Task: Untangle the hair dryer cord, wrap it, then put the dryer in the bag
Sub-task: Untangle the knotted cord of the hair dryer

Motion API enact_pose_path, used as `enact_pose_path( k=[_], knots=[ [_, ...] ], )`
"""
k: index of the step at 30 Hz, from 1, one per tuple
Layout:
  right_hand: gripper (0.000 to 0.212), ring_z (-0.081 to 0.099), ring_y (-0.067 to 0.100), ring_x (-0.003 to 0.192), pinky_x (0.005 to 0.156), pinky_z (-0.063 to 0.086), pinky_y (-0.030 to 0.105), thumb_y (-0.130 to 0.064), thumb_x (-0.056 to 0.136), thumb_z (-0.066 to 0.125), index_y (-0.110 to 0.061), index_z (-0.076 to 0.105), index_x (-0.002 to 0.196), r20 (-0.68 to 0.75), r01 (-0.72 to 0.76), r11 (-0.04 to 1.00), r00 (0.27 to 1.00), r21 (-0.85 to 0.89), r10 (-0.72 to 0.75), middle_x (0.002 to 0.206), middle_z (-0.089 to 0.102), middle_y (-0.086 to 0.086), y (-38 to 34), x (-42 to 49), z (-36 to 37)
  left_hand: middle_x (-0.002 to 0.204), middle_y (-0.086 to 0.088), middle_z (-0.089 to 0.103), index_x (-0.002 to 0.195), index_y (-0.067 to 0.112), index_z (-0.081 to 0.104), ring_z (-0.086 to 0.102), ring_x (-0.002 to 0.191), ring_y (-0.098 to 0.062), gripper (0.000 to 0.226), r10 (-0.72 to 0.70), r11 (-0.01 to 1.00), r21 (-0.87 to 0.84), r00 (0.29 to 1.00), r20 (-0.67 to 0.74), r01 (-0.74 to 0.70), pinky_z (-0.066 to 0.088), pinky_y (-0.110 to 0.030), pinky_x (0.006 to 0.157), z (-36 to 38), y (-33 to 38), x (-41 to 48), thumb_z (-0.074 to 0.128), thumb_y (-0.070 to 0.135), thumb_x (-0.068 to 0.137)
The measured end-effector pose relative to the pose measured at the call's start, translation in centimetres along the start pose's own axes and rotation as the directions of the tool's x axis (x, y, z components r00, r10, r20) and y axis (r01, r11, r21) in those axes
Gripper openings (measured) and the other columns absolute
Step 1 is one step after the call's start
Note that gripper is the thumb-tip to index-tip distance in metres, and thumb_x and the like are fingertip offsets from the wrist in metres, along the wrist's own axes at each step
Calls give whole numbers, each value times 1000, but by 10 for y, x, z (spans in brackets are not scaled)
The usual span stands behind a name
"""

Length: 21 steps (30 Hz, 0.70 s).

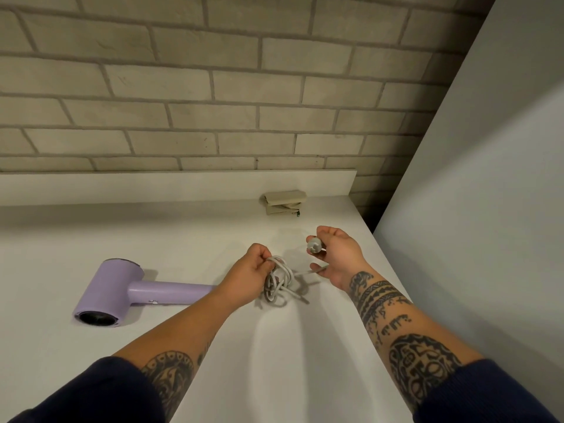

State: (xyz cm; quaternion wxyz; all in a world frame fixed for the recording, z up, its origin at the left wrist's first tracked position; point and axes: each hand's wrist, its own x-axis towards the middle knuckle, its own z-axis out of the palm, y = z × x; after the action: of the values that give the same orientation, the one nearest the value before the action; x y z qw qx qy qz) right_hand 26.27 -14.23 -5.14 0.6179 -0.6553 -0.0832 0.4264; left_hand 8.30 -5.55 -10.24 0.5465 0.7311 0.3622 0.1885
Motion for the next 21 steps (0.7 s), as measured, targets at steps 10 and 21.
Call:
enact_pose_path(
  k=[10, 21],
  knots=[
    [9, 64, 24, 85, 89, 49, 72, -14, 103, 51, -18, 58, 108, -14, 39, 970, 999, 241, -36, 97, 67, 10, -2, -3, -22, 98, 7, 66, 127, 39, 59, 65, 98, -12, 59, 27, 983, -180, 952, 304, 29, 50, -28, 93, 0, 2, -7, 78, 51, 72],
    [18, 66, 25, 81, 93, 46, 53, -13, 98, 46, -19, 60, 108, 112, -48, 999, 993, 0, 47, 74, 60, 3, 10, -8, -58, 68, -5, 64, 76, 16, 67, 54, 62, -22, 53, -104, 954, -281, 994, 17, 105, 46, -31, 61, -2, 13, -3, 68, 69, 80]
  ],
)
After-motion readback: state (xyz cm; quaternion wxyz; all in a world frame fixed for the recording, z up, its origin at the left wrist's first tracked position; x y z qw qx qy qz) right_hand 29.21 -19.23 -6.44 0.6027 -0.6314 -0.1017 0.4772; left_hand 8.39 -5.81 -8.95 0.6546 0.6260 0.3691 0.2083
